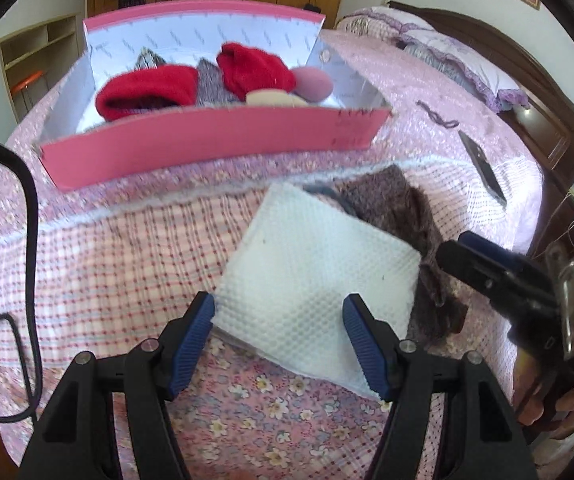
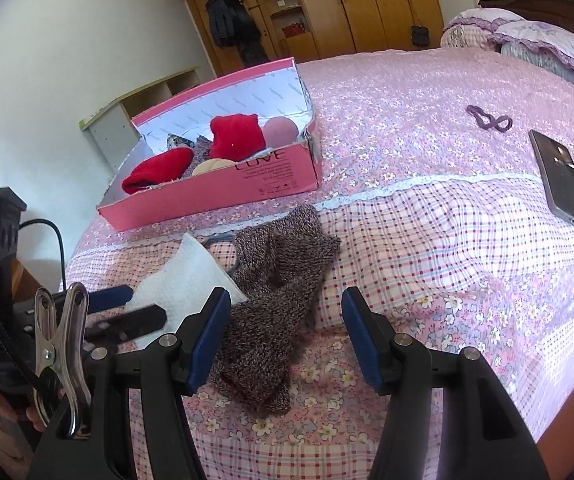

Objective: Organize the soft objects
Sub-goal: 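Grasp the white waffle towel with the left tool while the right tool grasps the gray knit sock, then lift and carry the towel with the left tool while the right tool carries the sock into the box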

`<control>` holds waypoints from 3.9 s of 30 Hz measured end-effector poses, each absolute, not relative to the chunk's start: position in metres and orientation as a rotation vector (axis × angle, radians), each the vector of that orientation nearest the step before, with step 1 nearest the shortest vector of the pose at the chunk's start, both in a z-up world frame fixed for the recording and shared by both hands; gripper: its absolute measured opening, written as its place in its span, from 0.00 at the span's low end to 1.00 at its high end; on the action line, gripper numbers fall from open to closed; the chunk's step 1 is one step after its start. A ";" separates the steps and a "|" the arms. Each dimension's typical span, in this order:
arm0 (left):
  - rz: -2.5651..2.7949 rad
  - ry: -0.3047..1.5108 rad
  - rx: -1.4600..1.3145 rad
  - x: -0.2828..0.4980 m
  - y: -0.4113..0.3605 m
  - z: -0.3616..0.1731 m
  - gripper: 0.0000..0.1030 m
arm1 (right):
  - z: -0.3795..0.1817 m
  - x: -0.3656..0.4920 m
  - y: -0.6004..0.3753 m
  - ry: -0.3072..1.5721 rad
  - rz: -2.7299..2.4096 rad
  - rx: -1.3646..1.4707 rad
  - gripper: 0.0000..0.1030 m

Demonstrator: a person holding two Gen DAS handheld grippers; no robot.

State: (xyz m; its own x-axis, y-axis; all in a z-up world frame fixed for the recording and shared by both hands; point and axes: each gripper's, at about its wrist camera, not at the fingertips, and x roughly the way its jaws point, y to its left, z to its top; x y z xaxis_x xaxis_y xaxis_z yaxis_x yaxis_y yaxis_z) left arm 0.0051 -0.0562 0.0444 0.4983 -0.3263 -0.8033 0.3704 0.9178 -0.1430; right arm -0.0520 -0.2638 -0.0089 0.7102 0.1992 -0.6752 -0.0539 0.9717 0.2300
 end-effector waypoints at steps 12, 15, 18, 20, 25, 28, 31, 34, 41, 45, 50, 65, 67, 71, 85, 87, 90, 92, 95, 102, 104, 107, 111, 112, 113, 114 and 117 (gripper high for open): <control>-0.375 0.984 0.048 0.008 -0.064 0.033 0.68 | -0.023 -0.048 -0.266 0.807 0.140 0.228 0.57; -0.384 0.983 0.032 0.007 -0.065 0.034 0.57 | -0.024 -0.048 -0.268 0.810 0.139 0.242 0.57; -0.414 0.976 0.027 0.005 -0.068 0.035 0.37 | -0.026 -0.048 -0.270 0.816 0.139 0.254 0.57; -0.425 0.967 0.035 0.003 -0.069 0.036 0.22 | -0.026 -0.048 -0.270 0.818 0.139 0.260 0.57; -0.475 0.965 -0.014 0.001 -0.063 0.041 0.12 | -0.027 -0.048 -0.271 0.820 0.141 0.269 0.57; -0.471 0.932 -0.012 -0.003 -0.054 0.051 0.11 | -0.027 -0.049 -0.271 0.824 0.139 0.266 0.57; -0.441 0.896 -0.007 -0.004 -0.040 0.062 0.11 | -0.025 -0.049 -0.268 0.821 0.134 0.244 0.57; -0.411 0.874 -0.015 -0.005 -0.025 0.069 0.11 | -0.023 -0.048 -0.266 0.816 0.130 0.245 0.56; -0.351 0.876 -0.023 -0.005 -0.001 0.061 0.12 | -0.018 -0.039 -0.258 0.811 0.129 0.221 0.56; -0.376 0.916 -0.020 -0.005 -0.004 0.044 0.13 | -0.022 -0.033 -0.250 0.823 0.129 0.204 0.56; -0.387 0.908 -0.001 -0.004 -0.013 0.034 0.24 | -0.033 -0.030 -0.244 0.846 0.115 0.167 0.56; -0.405 0.884 -0.015 0.000 -0.017 0.031 0.26 | -0.037 -0.034 -0.249 0.821 0.091 0.182 0.22; -0.407 0.883 -0.018 0.001 -0.017 0.031 0.18 | -0.036 -0.037 -0.250 0.807 0.096 0.190 0.15; -0.410 0.876 -0.020 -0.002 -0.015 0.034 0.13 | -0.031 -0.043 -0.249 0.775 0.107 0.194 0.11; -0.435 0.800 -0.029 -0.019 -0.007 0.075 0.10 | -0.002 -0.063 -0.241 0.639 0.136 0.138 0.10; -0.439 0.791 -0.029 -0.021 -0.008 0.080 0.10 | 0.001 -0.065 -0.240 0.627 0.141 0.134 0.10; -0.437 0.775 -0.035 -0.023 -0.004 0.088 0.10 | 0.006 -0.066 -0.239 0.611 0.149 0.130 0.10; -0.433 0.769 -0.045 -0.024 0.000 0.092 0.10 | 0.009 -0.068 -0.238 0.605 0.148 0.123 0.10; -0.424 0.762 -0.051 -0.027 0.006 0.097 0.10 | 0.014 -0.070 -0.237 0.594 0.158 0.123 0.10; -0.411 0.721 -0.060 -0.025 0.011 0.109 0.10 | 0.030 -0.071 -0.227 0.572 0.175 0.084 0.10; -0.407 0.702 -0.057 -0.025 0.014 0.115 0.10 | 0.036 -0.071 -0.223 0.561 0.181 0.066 0.10; -0.397 0.676 -0.056 -0.022 0.018 0.125 0.10 | 0.044 -0.069 -0.218 0.550 0.188 0.038 0.10; -0.389 0.644 -0.058 -0.017 0.022 0.140 0.10 | 0.055 -0.064 -0.214 0.536 0.201 0.015 0.10; -0.383 0.632 -0.053 -0.015 0.023 0.145 0.10 | 0.059 -0.062 -0.212 0.533 0.201 0.006 0.10; -0.380 0.624 -0.052 -0.013 0.023 0.148 0.10 | 0.061 -0.060 -0.212 0.533 0.203 0.002 0.10; -0.377 0.619 -0.050 -0.011 0.024 0.152 0.10 | 0.065 -0.058 -0.211 0.532 0.209 0.001 0.10; -0.370 0.607 -0.046 -0.003 0.025 0.164 0.10 | 0.079 -0.051 -0.210 0.531 0.235 0.008 0.10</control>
